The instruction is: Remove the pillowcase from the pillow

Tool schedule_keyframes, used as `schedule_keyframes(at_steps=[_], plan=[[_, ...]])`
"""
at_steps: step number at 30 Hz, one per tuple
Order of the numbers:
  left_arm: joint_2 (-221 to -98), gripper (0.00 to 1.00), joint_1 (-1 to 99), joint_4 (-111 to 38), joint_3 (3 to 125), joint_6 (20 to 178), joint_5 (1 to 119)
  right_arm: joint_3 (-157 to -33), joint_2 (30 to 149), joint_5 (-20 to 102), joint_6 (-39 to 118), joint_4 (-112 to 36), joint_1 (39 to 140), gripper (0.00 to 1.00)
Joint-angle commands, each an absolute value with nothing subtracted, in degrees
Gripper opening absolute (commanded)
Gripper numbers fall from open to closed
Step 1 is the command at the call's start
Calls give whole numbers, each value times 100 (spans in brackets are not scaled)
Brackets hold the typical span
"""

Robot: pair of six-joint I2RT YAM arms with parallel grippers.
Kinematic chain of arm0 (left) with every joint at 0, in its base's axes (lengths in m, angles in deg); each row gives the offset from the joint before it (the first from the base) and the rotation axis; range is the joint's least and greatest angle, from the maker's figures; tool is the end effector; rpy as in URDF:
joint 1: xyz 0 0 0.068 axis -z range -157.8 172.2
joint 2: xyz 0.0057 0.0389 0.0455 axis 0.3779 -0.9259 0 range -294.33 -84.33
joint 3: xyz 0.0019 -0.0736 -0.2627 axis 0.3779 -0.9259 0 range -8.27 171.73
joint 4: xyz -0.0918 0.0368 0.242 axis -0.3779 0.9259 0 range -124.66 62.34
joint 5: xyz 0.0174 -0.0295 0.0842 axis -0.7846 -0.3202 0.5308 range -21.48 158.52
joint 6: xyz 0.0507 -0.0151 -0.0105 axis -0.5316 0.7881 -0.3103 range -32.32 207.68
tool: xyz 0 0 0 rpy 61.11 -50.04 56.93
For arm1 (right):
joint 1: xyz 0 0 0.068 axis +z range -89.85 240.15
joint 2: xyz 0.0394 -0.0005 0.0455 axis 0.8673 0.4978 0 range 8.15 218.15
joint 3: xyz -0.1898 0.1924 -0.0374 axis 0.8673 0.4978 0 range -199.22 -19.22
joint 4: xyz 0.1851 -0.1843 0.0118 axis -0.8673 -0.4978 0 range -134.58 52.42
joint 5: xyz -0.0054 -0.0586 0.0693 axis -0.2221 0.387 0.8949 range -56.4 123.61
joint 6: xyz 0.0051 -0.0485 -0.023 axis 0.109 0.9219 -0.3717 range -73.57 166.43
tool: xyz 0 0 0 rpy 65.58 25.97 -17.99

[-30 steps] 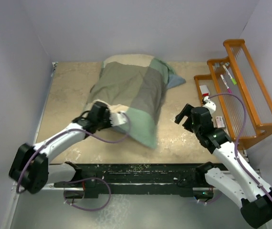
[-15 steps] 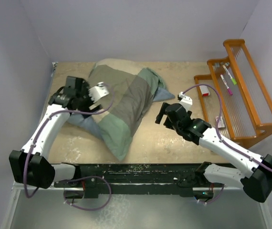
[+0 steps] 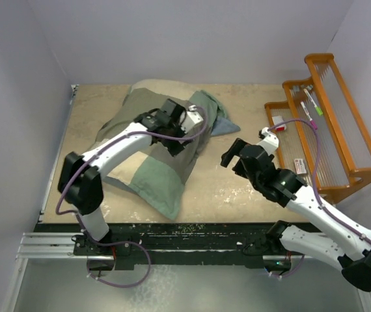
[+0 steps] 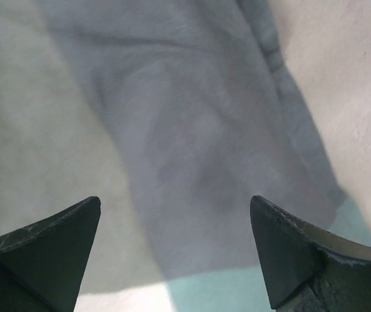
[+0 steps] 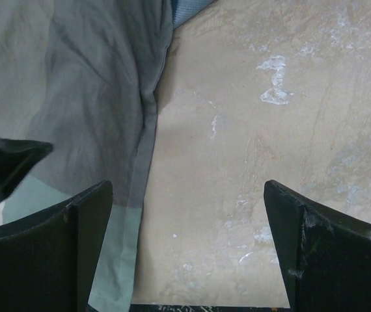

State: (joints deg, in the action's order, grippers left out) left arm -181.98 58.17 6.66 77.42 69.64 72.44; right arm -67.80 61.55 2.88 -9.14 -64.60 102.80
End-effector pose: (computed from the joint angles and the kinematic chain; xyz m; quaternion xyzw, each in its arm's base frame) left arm 0.3029 -0.2170 0.2953 0.4211 0.8500 -0.0170 0.3160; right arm 0.1600 0.1226 0.3095 0.2227 0.8229 0.2027 0.4818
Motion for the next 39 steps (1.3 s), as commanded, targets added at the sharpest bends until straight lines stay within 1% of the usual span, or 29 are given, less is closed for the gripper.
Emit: schedule_keyframes(at_steps=[1, 5, 9, 11, 13, 14, 17, 18, 19, 20, 21, 23, 24, 25, 27, 28, 29, 30, 32, 33, 34, 35, 39], plan=[[-19141, 99, 6331, 281, 8273, 7805, 8063, -6661, 5702, -69, -1267, -6872, 10292, 100], [-19892, 99, 6481, 132, 8732, 8115, 8392, -6545, 5428, -50, -1368, -6986, 10293, 100], [-20394, 99, 6484, -35, 8937, 8111, 8614, -6435, 5430, 31, -1467, -6949, 10295, 100], [-20519, 99, 6485, -145, 8876, 8000, 8610, -6435, 5415, 38, -1498, -6948, 10289, 100], [-20496, 99, 6484, -370, 8569, 7706, 8572, -6452, 5359, 17, -1524, -6969, 10295, 100], [-20419, 94, 6483, -490, 8329, 7542, 8556, -6473, 5315, 6, -1533, -6985, 10287, 100], [-19851, 70, 6415, -871, 7424, 6897, 8218, -6525, 5204, -43, -1536, -7001, 10290, 99], [-19448, 61, 6381, -957, 7069, 6664, 7964, -6527, 5180, -54, -1536, -6988, 10289, 99], [-19114, 54, 6331, -999, 6734, 6427, 7767, -6527, 5193, -59, -1536, -6962, 10290, 99], [-18788, 46, 6260, -968, 6324, 6156, 7579, -6527, 5213, -57, -1545, -6935, 10288, 98], [-18438, 37, 6184, -825, 6084, 5778, 7336, -6520, 5266, -44, -1550, -6907, 10291, 98], [-17758, 23, 5962, -371, 5681, 5223, 6967, -6523, 5366, 6, -1535, -6811, 10295, 98], [-17409, 19, 5802, -117, 5494, 4906, 6806, -6533, 5426, 28, -1523, -6750, 10291, 98], [-17073, 16, 5617, 178, 5323, 4573, 6654, -6554, 5477, 37, -1520, -6712, 10289, 97], [-16380, 16, 5225, 595, 4980, 3801, 6539, -6623, 5595, 59, -1489, -6643, 10292, 97], [-16023, 18, 5030, 676, 4812, 3376, 6592, -6662, 5652, 73, -1459, -6600, 10295, 97], [-15734, 24, 4875, 669, 4612, 3044, 6700, -6705, 5723, 82, -1427, -6556, 10295, 97], [-15458, 35, 4748, 588, 4454, 2762, 6809, -6744, 5785, 98, -1420, -6527, 10294, 97], [-15104, 63, 4708, 427, 4284, 2617, 6937, -6824, 5926, 129, -1425, -6481, 10299, 97], [-15037, 76, 4714, 374, 4329, 2802, 6920, -6846, 5997, 143, -1438, -6474, 10303, 97], [-15049, 86, 4729, 394, 4510, 3068, 6827, -6866, 6046, 160, -1454, -6471, 10304, 97], [-15163, 99, 4757, 482, 4763, 3449, 6720, -6870, 6078, 181, -1473, -6459, 10296, 97], [-16297, 99, 5011, 812, 6035, 4927, 6824, -6800, 5992, 213, -1538, -6465, 10329, 97]])
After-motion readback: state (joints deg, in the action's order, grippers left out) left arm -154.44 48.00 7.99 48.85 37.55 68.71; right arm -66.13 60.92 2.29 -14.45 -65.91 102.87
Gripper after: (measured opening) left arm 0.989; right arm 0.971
